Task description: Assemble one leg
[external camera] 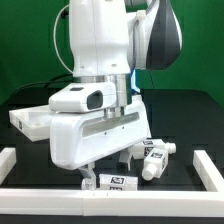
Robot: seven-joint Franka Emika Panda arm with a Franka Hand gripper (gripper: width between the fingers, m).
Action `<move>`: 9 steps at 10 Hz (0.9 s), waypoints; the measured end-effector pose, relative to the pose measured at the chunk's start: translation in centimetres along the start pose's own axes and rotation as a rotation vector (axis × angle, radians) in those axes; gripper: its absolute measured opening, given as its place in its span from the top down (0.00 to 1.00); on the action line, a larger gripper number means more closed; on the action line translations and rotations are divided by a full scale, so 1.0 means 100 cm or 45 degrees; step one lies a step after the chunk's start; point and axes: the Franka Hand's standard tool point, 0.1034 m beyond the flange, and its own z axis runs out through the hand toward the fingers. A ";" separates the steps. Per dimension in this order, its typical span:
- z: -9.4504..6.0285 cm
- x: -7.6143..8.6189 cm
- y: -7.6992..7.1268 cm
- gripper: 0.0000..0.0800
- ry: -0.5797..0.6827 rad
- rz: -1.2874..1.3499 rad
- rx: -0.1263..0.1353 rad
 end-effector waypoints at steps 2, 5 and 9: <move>0.000 0.000 0.000 0.19 0.002 0.011 -0.003; 0.000 -0.001 0.000 0.50 0.001 0.012 -0.002; 0.000 -0.001 -0.001 0.63 -0.003 0.007 0.004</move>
Offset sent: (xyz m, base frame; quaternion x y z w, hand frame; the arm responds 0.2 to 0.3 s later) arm 0.0000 0.0000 0.0000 0.0000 0.0000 0.0000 1.0000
